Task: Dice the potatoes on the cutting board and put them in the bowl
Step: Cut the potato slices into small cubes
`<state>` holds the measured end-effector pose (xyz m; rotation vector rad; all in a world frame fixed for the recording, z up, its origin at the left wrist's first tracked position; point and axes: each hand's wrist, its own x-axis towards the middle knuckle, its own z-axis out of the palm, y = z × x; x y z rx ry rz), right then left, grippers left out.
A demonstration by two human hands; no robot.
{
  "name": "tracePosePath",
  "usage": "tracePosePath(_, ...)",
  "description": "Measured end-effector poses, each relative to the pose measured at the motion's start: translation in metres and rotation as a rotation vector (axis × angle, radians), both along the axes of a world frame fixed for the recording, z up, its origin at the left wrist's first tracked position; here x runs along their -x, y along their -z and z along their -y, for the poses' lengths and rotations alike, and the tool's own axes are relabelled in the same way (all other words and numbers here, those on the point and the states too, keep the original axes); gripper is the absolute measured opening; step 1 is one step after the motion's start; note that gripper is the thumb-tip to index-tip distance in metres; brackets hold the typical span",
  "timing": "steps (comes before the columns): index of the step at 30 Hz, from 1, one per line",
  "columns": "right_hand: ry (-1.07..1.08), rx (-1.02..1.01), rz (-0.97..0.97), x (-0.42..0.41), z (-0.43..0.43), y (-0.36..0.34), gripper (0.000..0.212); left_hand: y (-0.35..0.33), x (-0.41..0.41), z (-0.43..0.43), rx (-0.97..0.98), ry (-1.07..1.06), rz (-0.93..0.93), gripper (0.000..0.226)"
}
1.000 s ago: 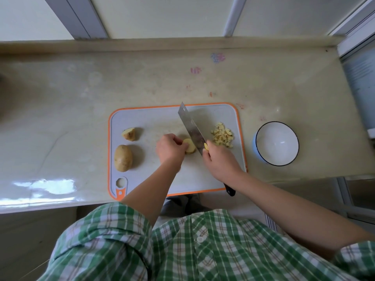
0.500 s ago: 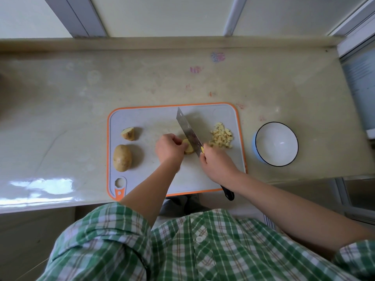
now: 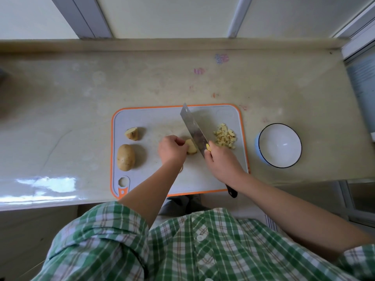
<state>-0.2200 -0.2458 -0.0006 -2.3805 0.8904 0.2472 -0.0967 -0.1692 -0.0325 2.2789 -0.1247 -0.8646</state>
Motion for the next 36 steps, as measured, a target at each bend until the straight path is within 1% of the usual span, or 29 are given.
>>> tracePosePath(5, -0.056, 0.007, -0.061, -0.006, 0.004, -0.009, 0.021, 0.000, 0.000, 0.001, -0.010, -0.006, 0.001, 0.007)
tracePosePath(12, -0.048, -0.003, -0.060, -0.007, -0.003, -0.007, 0.022, 0.000, 0.001, 0.002, -0.014, -0.018, 0.002, 0.006)
tracePosePath(20, -0.044, 0.006, -0.056, -0.007, -0.013, 0.002, 0.014, 0.006, 0.000, 0.002, -0.003, -0.024, -0.009, 0.005)
tracePosePath(23, -0.028, -0.004, -0.059, -0.007, -0.019, 0.010, 0.007, 0.004, 0.000, 0.001, 0.012, -0.038, -0.032, 0.008)
tracePosePath(26, -0.010, -0.010, -0.023, -0.004, -0.020, 0.014, 0.008, 0.002, 0.000, 0.001, 0.016, -0.043, -0.042, 0.008)
tracePosePath(29, 0.010, -0.017, 0.005, -0.003, -0.014, 0.012, 0.017, 0.002, -0.001, -0.001, 0.008, -0.013, -0.026, 0.005)
tracePosePath(32, 0.008, -0.016, 0.005, -0.007, -0.008, 0.005, 0.019, 0.002, -0.001, -0.004, 0.024, -0.003, -0.025, 0.007)
tracePosePath(36, -0.032, -0.002, -0.025, -0.010, -0.006, -0.007, 0.020, 0.001, 0.001, -0.007, 0.053, -0.068, -0.071, 0.019)
